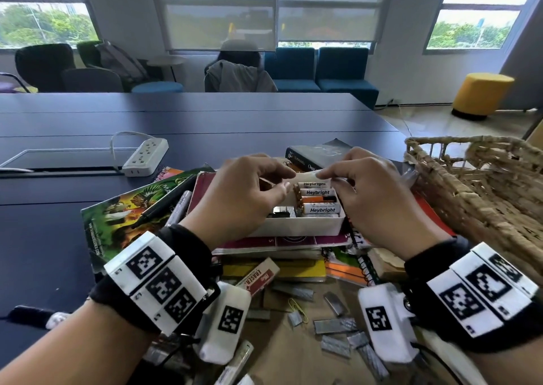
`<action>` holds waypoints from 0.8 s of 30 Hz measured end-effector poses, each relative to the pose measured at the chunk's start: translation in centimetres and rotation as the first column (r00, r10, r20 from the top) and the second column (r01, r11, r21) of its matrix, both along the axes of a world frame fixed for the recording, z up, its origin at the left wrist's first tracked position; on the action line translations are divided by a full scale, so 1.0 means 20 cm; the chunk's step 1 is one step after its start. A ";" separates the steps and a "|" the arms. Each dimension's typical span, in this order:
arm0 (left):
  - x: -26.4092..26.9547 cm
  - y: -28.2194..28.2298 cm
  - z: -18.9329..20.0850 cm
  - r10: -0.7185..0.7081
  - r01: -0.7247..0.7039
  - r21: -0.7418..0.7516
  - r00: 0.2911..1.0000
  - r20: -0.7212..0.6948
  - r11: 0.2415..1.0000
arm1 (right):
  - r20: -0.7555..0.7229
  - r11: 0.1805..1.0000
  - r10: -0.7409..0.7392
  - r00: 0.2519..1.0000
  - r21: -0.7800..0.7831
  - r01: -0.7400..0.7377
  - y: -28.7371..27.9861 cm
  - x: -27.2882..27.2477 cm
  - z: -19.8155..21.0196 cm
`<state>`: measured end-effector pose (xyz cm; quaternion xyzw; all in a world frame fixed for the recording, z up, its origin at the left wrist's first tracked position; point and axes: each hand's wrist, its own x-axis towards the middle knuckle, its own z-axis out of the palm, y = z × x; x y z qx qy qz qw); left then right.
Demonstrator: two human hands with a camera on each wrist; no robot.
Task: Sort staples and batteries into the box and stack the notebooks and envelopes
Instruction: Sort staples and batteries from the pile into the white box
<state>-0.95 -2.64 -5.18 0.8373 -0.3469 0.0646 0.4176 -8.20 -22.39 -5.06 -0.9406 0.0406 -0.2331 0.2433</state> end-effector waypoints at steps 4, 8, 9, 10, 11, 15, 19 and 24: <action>0.00 0.00 0.00 0.021 -0.024 0.070 0.999 0.047 0.997 | -0.016 1.000 0.029 0.999 0.004 -0.029 0.01 -0.01 -0.01; -0.02 -0.01 0.01 -0.001 -0.009 0.175 0.998 0.060 0.985 | -0.038 0.999 0.025 0.999 -0.023 -0.026 0.01 -0.01 -0.01; -0.02 -0.01 0.01 -0.009 -0.004 0.196 0.998 0.064 0.981 | -0.034 0.999 0.023 0.999 -0.026 -0.024 0.01 -0.01 -0.01; -0.01 -0.01 0.01 -0.017 0.004 0.208 0.998 0.062 0.978 | -0.028 0.999 0.022 0.999 -0.024 -0.022 0.01 -0.02 0.00; -0.01 -0.01 0.01 -0.025 0.013 0.214 0.998 0.052 0.977 | -0.023 1.000 0.024 0.999 -0.019 -0.024 0.01 -0.02 0.00; 0.00 -0.01 -0.01 -0.045 0.045 0.208 0.999 -0.005 0.977 | -0.034 0.999 0.053 0.998 -0.013 -0.053 0.02 -0.03 0.00; 0.00 -0.01 -0.01 -0.057 0.064 0.187 0.997 -0.045 0.980 | -0.053 0.999 0.044 0.998 -0.018 -0.045 0.03 -0.03 0.01; 0.02 -0.01 -0.01 -0.059 0.069 0.217 0.997 -0.053 0.974 | -0.062 0.999 0.039 0.997 -0.012 -0.040 0.03 -0.04 0.02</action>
